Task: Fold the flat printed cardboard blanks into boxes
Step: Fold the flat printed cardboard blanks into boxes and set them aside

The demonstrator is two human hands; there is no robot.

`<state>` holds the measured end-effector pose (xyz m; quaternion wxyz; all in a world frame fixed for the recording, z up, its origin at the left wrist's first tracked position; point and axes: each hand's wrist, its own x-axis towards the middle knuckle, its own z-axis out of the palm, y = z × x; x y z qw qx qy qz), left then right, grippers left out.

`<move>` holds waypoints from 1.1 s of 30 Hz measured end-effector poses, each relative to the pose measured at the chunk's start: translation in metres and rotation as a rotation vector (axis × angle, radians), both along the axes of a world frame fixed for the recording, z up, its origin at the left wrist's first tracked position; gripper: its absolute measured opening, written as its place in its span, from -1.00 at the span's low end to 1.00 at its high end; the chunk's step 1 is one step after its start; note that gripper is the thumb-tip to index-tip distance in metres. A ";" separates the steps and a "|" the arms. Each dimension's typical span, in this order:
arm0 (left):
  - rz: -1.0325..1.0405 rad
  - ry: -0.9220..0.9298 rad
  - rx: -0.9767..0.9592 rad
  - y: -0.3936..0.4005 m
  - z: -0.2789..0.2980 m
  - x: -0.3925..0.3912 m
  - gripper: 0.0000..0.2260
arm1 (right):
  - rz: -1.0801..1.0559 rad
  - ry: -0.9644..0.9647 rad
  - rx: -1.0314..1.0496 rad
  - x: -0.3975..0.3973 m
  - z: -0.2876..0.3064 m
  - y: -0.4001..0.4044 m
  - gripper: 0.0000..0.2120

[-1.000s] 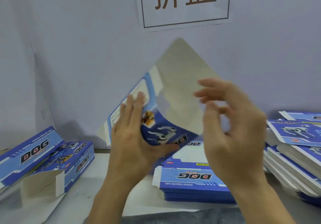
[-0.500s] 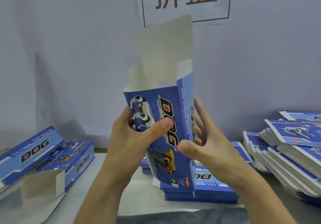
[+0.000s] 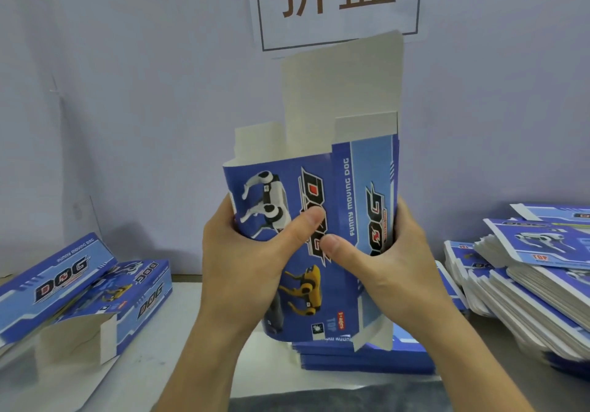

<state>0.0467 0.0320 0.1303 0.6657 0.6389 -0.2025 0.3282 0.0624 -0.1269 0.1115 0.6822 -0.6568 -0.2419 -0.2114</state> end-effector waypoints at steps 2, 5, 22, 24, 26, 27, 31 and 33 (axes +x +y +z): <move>-0.002 0.020 -0.006 -0.002 0.000 -0.001 -0.52 | 0.007 0.001 0.006 0.000 0.000 0.000 -0.35; -0.113 0.100 -0.018 0.006 -0.003 0.002 -0.47 | 0.093 0.022 -0.022 -0.002 0.001 -0.002 -0.35; -0.019 0.074 0.047 0.006 -0.001 -0.001 -0.63 | 0.111 -0.004 -0.039 -0.002 0.003 -0.008 -0.27; 0.027 0.062 0.041 0.000 -0.001 0.001 -0.56 | 0.116 -0.008 -0.060 -0.004 0.004 -0.009 -0.24; 0.042 0.051 0.035 -0.005 -0.001 0.000 -0.54 | 0.088 -0.034 -0.114 -0.006 0.006 -0.005 -0.14; 0.026 0.062 0.034 -0.007 -0.003 0.001 -0.51 | 0.084 -0.044 -0.120 -0.007 0.006 -0.003 -0.12; -0.020 0.112 -0.075 -0.009 -0.005 0.003 -0.44 | 0.040 -0.023 -0.033 -0.006 0.006 0.004 -0.19; 0.047 0.078 -0.043 -0.011 -0.003 0.001 -0.51 | -0.019 -0.022 0.002 -0.005 0.004 0.006 -0.25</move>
